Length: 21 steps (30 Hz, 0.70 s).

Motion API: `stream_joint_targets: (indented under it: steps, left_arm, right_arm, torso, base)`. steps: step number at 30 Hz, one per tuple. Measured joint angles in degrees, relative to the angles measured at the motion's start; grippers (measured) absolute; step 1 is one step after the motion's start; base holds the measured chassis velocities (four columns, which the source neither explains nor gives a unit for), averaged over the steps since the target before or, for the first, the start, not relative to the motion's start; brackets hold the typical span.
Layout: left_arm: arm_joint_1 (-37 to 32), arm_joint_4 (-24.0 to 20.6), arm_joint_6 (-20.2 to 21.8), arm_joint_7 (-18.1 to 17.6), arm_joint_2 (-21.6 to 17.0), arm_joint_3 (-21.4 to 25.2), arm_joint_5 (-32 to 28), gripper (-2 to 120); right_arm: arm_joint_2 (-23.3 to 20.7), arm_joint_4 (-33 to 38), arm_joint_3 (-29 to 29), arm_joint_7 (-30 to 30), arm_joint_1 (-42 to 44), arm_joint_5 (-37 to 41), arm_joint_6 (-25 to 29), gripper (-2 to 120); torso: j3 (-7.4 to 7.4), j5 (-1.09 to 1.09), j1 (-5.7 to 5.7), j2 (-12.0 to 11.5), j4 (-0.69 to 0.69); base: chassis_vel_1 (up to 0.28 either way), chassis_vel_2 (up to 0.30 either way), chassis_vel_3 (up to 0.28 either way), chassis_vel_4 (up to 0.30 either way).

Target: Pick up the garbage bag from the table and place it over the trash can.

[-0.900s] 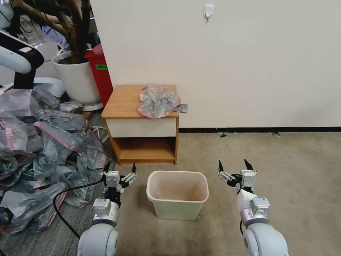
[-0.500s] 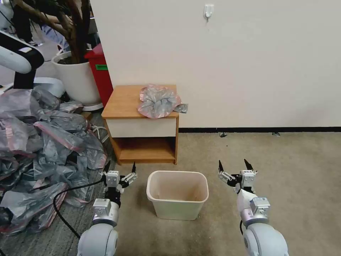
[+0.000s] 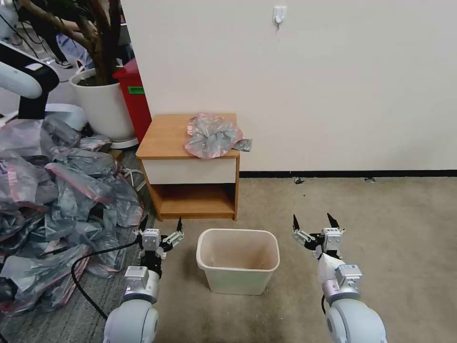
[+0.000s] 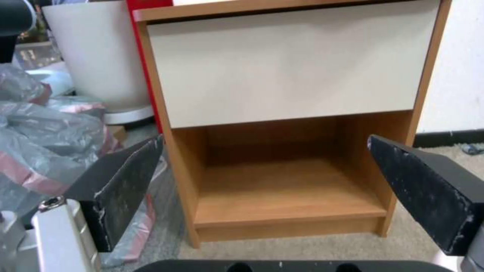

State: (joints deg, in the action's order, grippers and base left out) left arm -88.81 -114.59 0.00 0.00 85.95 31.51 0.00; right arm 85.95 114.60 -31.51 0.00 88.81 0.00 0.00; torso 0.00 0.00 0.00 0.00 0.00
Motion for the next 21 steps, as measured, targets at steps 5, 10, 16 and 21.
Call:
stream_joint_targets:
  steps: [5, 10, 16, 21]
  left_arm:
    - [-0.09, -0.15, 0.06, 0.01, -0.01, 0.00, -0.06, 100]
    - [-3.56, -6.26, 2.79, -1.23, -0.98, 1.39, -3.22, 100]
    - [-9.43, -16.46, 7.83, -3.71, -2.66, 3.76, -8.55, 100]
    - [-11.48, -19.71, 7.14, -4.41, -4.98, 4.80, -12.15, 100]
  right_arm:
    - [0.10, 0.55, -0.37, -0.10, 0.14, 0.30, -0.48, 100]
    - [1.83, 8.00, -4.77, -1.18, 2.15, 4.21, -6.08, 100]
    - [3.14, 13.81, -8.06, -1.93, 3.58, 7.37, -9.79, 100]
    - [5.48, 22.19, -13.51, -3.31, 5.81, 13.61, -15.70, 100]
  torso:
    - [0.00, 0.00, 0.00, 0.00, 0.01]
    - [0.00, 0.00, 0.00, 0.00, 0.00]
    - [0.00, 0.07, 0.00, 0.00, 0.02]
    - [-0.01, -0.04, 0.00, 0.00, 0.00]
  base:
    - [0.000, 0.000, 0.000, 0.000]
    - [0.000, 0.000, 0.000, 0.000]
    - [0.000, 0.000, 0.000, 0.000]
    - [0.000, 0.000, 0.000, 0.000]
